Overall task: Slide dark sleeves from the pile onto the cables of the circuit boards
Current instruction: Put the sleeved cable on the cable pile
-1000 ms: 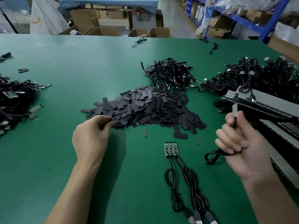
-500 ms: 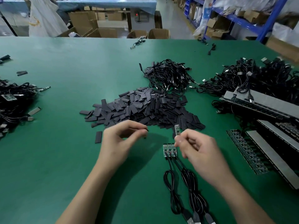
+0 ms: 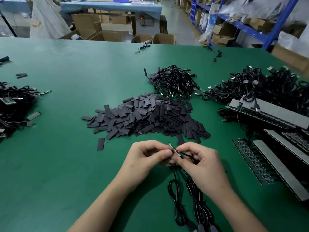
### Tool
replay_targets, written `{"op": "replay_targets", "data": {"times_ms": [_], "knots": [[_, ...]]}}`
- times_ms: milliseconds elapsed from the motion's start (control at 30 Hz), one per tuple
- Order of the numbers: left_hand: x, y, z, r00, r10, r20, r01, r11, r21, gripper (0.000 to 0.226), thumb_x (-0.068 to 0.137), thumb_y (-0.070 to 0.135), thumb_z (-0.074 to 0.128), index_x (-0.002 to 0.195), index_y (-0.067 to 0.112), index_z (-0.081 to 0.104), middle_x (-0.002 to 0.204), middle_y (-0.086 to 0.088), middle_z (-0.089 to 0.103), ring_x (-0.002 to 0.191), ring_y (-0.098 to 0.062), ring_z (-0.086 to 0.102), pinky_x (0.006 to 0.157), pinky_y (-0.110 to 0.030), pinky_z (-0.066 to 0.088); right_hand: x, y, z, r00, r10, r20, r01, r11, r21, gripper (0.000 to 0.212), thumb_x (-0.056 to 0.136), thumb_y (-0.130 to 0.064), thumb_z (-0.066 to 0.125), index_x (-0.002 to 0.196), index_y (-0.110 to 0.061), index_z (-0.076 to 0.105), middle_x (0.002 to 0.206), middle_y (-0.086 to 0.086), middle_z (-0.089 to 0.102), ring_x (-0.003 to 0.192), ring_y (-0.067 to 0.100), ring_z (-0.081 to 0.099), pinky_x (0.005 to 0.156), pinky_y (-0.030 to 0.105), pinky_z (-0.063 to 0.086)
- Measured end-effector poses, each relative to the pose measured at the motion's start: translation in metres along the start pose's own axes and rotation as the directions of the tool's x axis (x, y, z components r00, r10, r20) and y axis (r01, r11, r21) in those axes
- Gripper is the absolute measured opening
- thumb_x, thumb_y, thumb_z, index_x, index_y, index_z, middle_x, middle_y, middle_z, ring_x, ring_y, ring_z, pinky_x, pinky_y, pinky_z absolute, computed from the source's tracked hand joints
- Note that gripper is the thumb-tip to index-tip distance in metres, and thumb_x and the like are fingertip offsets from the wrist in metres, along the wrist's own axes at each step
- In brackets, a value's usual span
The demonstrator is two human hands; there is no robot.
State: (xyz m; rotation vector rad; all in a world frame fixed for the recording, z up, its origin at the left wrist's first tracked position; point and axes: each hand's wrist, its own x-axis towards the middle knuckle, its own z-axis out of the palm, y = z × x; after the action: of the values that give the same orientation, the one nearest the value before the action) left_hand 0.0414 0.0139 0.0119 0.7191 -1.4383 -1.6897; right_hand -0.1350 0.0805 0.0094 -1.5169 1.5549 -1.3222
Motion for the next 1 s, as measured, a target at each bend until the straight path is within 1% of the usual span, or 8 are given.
{"op": "replay_targets", "data": {"times_ms": [167,333,433,500,567,700,900,1000], "knots": [[-0.001,0.006,-0.005,0.986,-0.137,0.095,0.140,0.990,-0.019,0.019,0.095,0.023,0.065,0.093,0.012,0.079,0.093,-0.018,0.077,0.081,-0.024,0.076,0.072,-0.028,0.060,0.001,-0.001,-0.006,0.996,-0.040,-0.076,0.034,0.996,-0.081,0.020,0.083,-0.022,0.087,0.092,-0.034,0.073,0.068,0.001,0.070,0.061,0.022,0.062,0.060,0.036,0.050],[0.000,0.003,-0.008,0.964,-0.181,0.192,0.184,0.983,0.002,0.009,0.091,0.013,0.069,0.096,0.014,0.076,0.087,-0.012,0.076,0.075,-0.022,0.073,0.075,-0.028,0.058,0.000,-0.002,-0.011,0.995,-0.089,-0.034,0.087,0.994,-0.069,0.011,0.083,-0.025,0.085,0.086,-0.028,0.075,0.068,-0.001,0.069,0.059,0.023,0.058,0.056,0.033,0.046],[0.002,0.001,-0.010,0.978,-0.145,0.148,0.137,0.988,0.065,0.016,0.085,0.015,0.077,0.099,0.022,0.080,0.091,-0.009,0.077,0.082,-0.017,0.074,0.081,-0.023,0.056,0.001,0.000,-0.013,0.996,-0.086,-0.022,0.082,0.988,-0.134,0.015,0.081,-0.029,0.088,0.089,-0.030,0.075,0.074,-0.011,0.067,0.061,0.013,0.055,0.056,0.025,0.047],[0.004,-0.001,-0.013,0.991,-0.108,0.072,0.097,0.985,0.143,0.022,0.079,0.026,0.082,0.100,0.029,0.082,0.096,-0.005,0.079,0.087,-0.013,0.073,0.084,-0.022,0.055,0.001,-0.001,-0.015,0.995,-0.104,-0.006,0.101,0.980,-0.170,0.017,0.085,-0.046,0.076,0.092,-0.032,0.073,0.081,-0.016,0.064,0.069,0.010,0.056,0.062,0.017,0.044],[0.006,-0.002,-0.018,0.998,-0.065,0.017,0.060,0.977,0.205,0.024,0.074,0.035,0.085,0.098,0.032,0.082,0.096,-0.004,0.080,0.088,-0.012,0.072,0.087,-0.023,0.056,0.001,-0.001,-0.016,0.992,-0.124,0.002,0.123,0.977,-0.176,0.027,0.094,-0.056,0.060,0.094,-0.031,0.070,0.084,-0.012,0.062,0.076,0.012,0.058,0.066,0.023,0.046],[0.007,-0.003,-0.024,0.998,0.025,-0.065,-0.008,0.969,0.248,0.019,0.075,0.035,0.083,0.094,0.030,0.082,0.093,-0.005,0.079,0.086,-0.014,0.072,0.085,-0.024,0.056,0.002,-0.001,-0.018,0.988,-0.153,0.004,0.150,0.964,-0.221,0.038,0.104,-0.056,0.044,0.092,-0.027,0.067,0.087,-0.007,0.060,0.079,0.016,0.059,0.069,0.027,0.044],[0.008,-0.004,-0.025,0.985,0.132,-0.108,-0.083,0.925,0.370,0.012,0.077,0.030,0.080,0.089,0.029,0.081,0.093,0.004,0.078,0.088,-0.014,0.073,0.080,-0.027,0.057,0.001,0.005,-0.018,0.981,-0.178,0.074,0.190,0.832,-0.521,0.027,0.105,-0.046,0.043,0.093,-0.028,0.058,0.087,-0.015,0.049,0.078,0.007,0.052,0.067,0.022,0.040],[0.009,-0.005,-0.025,0.982,0.170,-0.086,-0.116,0.890,0.440,0.014,0.078,0.029,0.081,0.092,0.028,0.081,0.097,0.008,0.078,0.094,-0.013,0.073,0.083,-0.034,0.058,0.001,0.005,-0.017,0.974,-0.199,0.104,0.222,0.792,-0.569,0.026,0.104,-0.045,0.044,0.094,-0.027,0.060,0.086,-0.018,0.050,0.080,0.003,0.049,0.069,0.024,0.042]]}}
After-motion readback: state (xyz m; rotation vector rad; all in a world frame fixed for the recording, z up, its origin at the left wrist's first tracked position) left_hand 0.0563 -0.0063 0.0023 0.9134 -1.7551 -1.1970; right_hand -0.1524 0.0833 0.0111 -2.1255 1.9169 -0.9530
